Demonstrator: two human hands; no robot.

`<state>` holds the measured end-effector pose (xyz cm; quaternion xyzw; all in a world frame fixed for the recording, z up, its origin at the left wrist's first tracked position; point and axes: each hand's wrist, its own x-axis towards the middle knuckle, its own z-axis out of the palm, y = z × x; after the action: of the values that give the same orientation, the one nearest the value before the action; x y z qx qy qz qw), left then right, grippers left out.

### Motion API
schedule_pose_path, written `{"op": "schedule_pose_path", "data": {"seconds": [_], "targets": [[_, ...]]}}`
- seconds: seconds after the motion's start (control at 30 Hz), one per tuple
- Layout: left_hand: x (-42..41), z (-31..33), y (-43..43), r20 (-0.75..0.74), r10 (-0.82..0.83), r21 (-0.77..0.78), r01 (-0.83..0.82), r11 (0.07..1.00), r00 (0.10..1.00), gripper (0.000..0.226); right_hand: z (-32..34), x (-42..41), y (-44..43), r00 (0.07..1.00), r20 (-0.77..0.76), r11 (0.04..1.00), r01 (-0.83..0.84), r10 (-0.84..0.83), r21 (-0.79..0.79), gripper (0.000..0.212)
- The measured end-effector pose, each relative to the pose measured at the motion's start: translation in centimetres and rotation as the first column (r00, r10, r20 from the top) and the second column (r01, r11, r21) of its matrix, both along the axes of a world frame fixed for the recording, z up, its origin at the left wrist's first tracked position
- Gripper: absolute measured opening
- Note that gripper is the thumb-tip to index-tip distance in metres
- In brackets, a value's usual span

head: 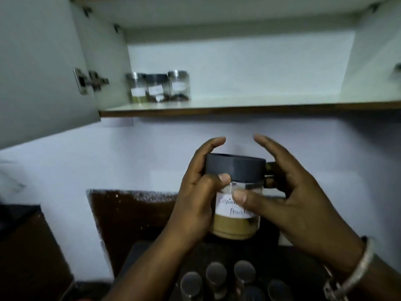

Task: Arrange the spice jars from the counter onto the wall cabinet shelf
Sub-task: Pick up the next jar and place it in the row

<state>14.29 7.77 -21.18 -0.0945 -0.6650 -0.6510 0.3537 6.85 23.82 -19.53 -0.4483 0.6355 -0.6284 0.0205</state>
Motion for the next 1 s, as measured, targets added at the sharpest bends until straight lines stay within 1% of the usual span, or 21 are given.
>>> {"op": "schedule_pose_path", "data": {"seconds": [0.07, 0.1, 0.13, 0.17, 0.27, 0.37, 0.4, 0.43, 0.47, 0.53, 0.57, 0.63, 0.7, 0.73, 0.83, 1.0], "targets": [[-1.8, 3.6, -1.6, -0.056, 0.046, -0.098, -0.052, 0.994, 0.997, 0.064, 3.8, -1.6, -1.1, 0.983, -0.182, 1.0, 0.031, -0.029, 0.005, 0.074], [-2.9, 5.3, -2.5, -0.074, 0.068, -0.149, -0.078, 0.986, 0.995, 0.067, 5.4, -2.6, -1.9, 0.972, -0.234, 1.0, 0.028, -0.03, -0.009, 0.062], [-4.0, 7.2, -3.5, -0.089, 0.085, -0.2, -0.102, 0.975, 0.992, 0.068, 7.1, -3.7, -2.9, 0.965, -0.26, 0.999, 0.023, -0.029, -0.023, 0.051], [-5.1, 9.0, -4.5, -0.095, 0.096, -0.23, -0.116, 0.966, 0.991, 0.068, 8.6, -5.0, -4.1, 0.963, -0.265, 0.999, 0.035, -0.042, -0.033, 0.043], [-8.8, 13.1, -8.0, -0.068, 0.131, -0.231, -0.143, 0.962, 0.989, 0.066, 13.0, -8.9, -8.4, 0.951, -0.283, 0.992, 0.119, -0.124, -0.035, 0.041], [-12.2, 15.1, -11.9, -0.004, 0.206, -0.28, -0.199, 0.939, 0.978, 0.064, 15.6, -12.3, -13.1, 0.886, -0.402, 0.967, 0.253, -0.234, -0.004, 0.043], [-13.2, 15.6, -13.2, 0.019, 0.265, -0.323, -0.245, 0.914, 0.964, 0.065, 16.0, -13.3, -14.6, 0.862, -0.437, 0.956, 0.292, -0.256, 0.014, 0.044], [-14.0, 15.9, -14.7, 0.038, 0.35, -0.392, -0.308, 0.867, 0.936, 0.066, 16.4, -14.3, -15.9, 0.846, -0.462, 0.946, 0.322, -0.267, 0.044, 0.044], [-14.6, 16.0, -16.0, 0.05, 0.438, -0.478, -0.364, 0.799, 0.897, 0.066, 16.5, -15.4, -17.1, 0.839, -0.474, 0.934, 0.347, -0.268, 0.085, 0.043], [-15.6, 15.6, -18.6, 0.028, 0.591, -0.65, -0.434, 0.623, 0.806, 0.064, 16.7, -17.6, -19.5, 0.84, -0.475, 0.911, 0.379, -0.264, 0.165, 0.04], [-16.0, 15.1, -19.8, 0.003, 0.66, -0.711, -0.462, 0.53, 0.751, 0.062, 16.7, -18.7, -20.6, 0.84, -0.471, 0.899, 0.394, -0.269, 0.19, 0.039], [-16.8, 13.9, -21.8, -0.041, 0.771, -0.77, -0.511, 0.381, 0.636, 0.058, 16.9, -20.8, -22.9, 0.828, -0.479, 0.873, 0.434, -0.291, 0.22, 0.038], [-17.7, 13.0, -22.9, -0.054, 0.824, -0.82, -0.496, 0.286, 0.564, 0.051, 17.3, -22.5, -25.1, 0.822, -0.487, 0.853, 0.457, -0.296, 0.253, 0.04], [-18.2, 12.8, -23.4, -0.04, 0.835, -0.841, -0.469, 0.268, 0.549, 0.047, 17.5, -23.4, -26.3, 0.822, -0.487, 0.846, 0.461, -0.294, 0.267, 0.04], [-19.1, 13.0, -24.5, 0.032, 0.837, -0.867, -0.401, 0.295, 0.546, 0.036, 17.8, -25.6, -29.6, 0.816, -0.496, 0.824, 0.481, -0.296, 0.3, 0.043], [-19.8, 12.7, -25.5, -0.042, 0.818, -0.864, -0.431, 0.258, 0.574, 0.026, 18.2, -28.3, -34.1, 0.788, -0.536, 0.775, 0.531, -0.302, 0.343, 0.044]]}}
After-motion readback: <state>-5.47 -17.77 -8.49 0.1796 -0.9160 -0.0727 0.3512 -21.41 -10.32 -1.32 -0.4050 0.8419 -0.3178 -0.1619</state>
